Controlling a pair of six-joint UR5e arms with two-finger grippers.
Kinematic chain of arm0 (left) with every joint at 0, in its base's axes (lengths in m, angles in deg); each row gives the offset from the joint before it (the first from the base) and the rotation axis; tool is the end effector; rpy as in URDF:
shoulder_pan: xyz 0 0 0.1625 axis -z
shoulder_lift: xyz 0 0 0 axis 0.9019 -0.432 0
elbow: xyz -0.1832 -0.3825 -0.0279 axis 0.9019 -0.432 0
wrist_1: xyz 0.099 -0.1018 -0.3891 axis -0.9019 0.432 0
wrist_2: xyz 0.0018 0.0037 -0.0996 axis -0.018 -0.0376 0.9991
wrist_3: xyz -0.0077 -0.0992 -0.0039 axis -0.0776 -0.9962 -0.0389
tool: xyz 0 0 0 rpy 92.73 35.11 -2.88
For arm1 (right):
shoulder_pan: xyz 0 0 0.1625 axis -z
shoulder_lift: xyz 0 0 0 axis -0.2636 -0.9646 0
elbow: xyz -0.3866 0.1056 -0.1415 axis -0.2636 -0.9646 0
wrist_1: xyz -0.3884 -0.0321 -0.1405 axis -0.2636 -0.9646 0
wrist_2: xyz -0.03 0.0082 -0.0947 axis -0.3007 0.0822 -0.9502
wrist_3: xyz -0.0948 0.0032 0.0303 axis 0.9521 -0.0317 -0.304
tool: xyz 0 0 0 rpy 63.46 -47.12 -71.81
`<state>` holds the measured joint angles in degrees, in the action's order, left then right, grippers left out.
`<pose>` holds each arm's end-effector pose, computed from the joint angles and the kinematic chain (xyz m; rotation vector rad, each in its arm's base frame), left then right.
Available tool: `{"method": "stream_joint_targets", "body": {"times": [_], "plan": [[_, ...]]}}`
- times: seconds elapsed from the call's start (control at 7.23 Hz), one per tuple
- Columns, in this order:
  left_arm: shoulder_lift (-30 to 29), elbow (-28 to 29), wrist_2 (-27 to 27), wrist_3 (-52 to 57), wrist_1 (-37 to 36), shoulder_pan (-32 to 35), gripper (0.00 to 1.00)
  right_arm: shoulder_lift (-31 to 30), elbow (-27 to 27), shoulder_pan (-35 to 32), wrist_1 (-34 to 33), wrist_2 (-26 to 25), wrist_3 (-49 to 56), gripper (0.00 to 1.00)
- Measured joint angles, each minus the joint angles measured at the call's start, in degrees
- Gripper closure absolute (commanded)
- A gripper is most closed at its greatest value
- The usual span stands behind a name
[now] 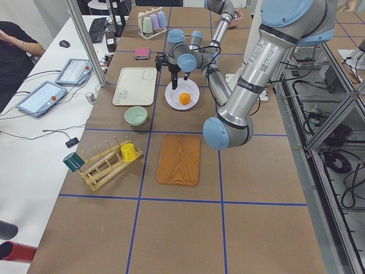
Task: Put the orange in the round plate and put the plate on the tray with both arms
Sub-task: 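Release the orange with the left gripper while the right slides the plate toward the tray, then push the plate with the orange onto the cream bear tray with the right gripper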
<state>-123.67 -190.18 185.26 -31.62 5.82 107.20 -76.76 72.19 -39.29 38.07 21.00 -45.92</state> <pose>0.3737 -0.4673 0.2132 0.0708 0.9158 -0.1410 -0.5677 -0.3831 0.2872 0.1184 -1.8415 0.2875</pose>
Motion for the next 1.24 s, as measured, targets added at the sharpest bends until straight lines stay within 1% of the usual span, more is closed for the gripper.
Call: {"method": "stream_joint_targets", "body": {"times": [0.28, 0.41, 0.55, 0.69, 0.83, 0.97, 1.24], "plan": [[1.6, -2.9, 0.1, 7.1, -3.8, 2.7, 0.03, 0.2, 0.0, -1.2, 3.8, -2.5, -5.2, 0.89], [2.1, -3.9, 0.1, 10.4, -5.6, 4.2, 0.03, 0.5, 0.0, -1.6, 5.4, -5.3, -8.1, 0.89], [2.9, -4.4, 0.2, 13.6, -6.5, 5.8, 0.03, 0.9, -0.1, -2.2, 6.0, -9.3, -10.9, 0.89], [3.7, -4.5, 0.4, 16.6, -6.8, 7.4, 0.03, 1.2, -0.8, -3.0, 6.1, -13.2, -12.8, 0.89], [4.5, -4.6, 1.2, 19.5, -6.9, 9.1, 0.03, 1.6, -2.7, -3.9, 5.8, -17.0, -14.0, 0.89], [5.3, -4.5, 2.2, 22.0, -6.9, 10.8, 0.03, 2.7, -4.7, -4.9, 3.8, -20.3, -14.6, 0.89], [6.2, -4.5, 3.1, 24.2, -6.9, 12.4, 0.03, 6.0, -6.2, -6.4, -4.8, -23.9, -14.8, 0.89]]}}
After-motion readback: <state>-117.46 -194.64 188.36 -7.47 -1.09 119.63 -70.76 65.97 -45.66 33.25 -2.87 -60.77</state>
